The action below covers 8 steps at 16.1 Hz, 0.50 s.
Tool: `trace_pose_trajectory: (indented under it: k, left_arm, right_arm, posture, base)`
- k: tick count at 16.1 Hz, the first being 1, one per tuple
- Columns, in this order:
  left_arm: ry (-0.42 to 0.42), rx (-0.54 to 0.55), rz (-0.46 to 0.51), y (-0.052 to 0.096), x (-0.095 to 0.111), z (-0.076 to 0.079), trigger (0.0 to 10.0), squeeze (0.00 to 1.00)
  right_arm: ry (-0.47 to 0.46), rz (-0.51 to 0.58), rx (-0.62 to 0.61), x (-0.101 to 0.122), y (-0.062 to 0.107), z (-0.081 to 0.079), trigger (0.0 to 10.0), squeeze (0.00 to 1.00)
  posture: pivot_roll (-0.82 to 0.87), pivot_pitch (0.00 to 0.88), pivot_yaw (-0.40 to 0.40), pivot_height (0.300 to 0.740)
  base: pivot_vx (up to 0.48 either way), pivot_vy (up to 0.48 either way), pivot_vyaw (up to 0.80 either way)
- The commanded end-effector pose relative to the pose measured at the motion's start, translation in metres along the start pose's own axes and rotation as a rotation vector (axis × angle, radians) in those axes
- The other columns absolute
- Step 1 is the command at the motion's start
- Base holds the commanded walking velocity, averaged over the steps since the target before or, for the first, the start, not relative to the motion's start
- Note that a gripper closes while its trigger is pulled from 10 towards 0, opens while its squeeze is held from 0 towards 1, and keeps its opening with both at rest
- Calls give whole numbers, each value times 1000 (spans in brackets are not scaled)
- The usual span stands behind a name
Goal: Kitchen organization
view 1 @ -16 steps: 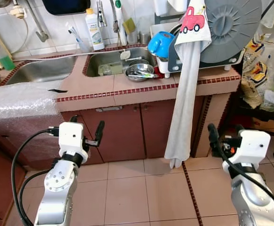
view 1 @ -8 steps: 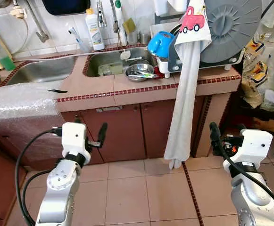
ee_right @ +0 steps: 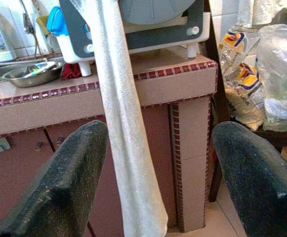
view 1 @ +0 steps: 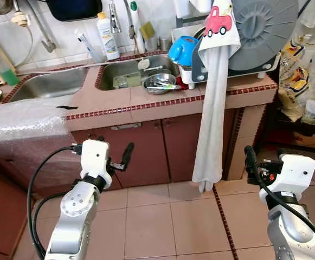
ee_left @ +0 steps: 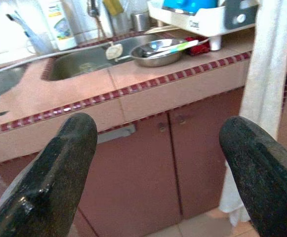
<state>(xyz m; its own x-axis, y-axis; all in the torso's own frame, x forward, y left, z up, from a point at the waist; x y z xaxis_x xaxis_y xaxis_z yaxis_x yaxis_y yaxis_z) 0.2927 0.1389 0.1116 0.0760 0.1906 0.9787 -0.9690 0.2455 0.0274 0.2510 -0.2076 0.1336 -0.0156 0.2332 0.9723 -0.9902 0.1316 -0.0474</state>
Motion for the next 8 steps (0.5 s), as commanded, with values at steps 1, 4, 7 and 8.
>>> trace_pose_trajectory:
  k: [1, 4, 7, 8]
  left_arm:
    - [-2, 2, -27, -1, -4, -5, 10000, 0]
    - [0, 20, -15, -5, -4, -4, 10000, 0]
    - [3, 26, -21, -7, -5, -2, 10000, 0]
    - [16, 45, -27, -8, -6, -5, 10000, 0]
  right_arm:
    - [-12, 25, 4, 6, 0, -2, 10000, 0]
    - [-4, 38, -6, 10, -2, 2, 10000, 0]
    - [-14, 25, -11, 8, 0, 2, 10000, 0]
    - [-17, 25, -7, 8, 0, 0, 10000, 0]
  posture:
    - [-132, 0, 180, 740]
    - [-145, 0, 179, 740]
    - [-148, 0, 177, 740]
    - [-148, 0, 177, 740]
  base:
    - [0, 0, 0]
    - [0, 0, 0]
    - [0, 0, 0]
    - [0, 0, 0]
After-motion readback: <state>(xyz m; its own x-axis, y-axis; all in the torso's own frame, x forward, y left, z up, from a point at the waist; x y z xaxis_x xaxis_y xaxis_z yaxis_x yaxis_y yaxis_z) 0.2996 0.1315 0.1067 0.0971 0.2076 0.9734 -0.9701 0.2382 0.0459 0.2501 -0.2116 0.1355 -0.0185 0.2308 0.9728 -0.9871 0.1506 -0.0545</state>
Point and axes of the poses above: a point about 5 cm out from each wrist's last joint towards the gripper, its own y axis pointing back from the gripper into the wrist, its own x axis along the axis of the wrist's last joint, z = x × y, the point moved 2 cm from there along -y, pointing out of the wrist towards the gripper, and after that the axes turned 13 degrees about y, right-handed, at the moved point
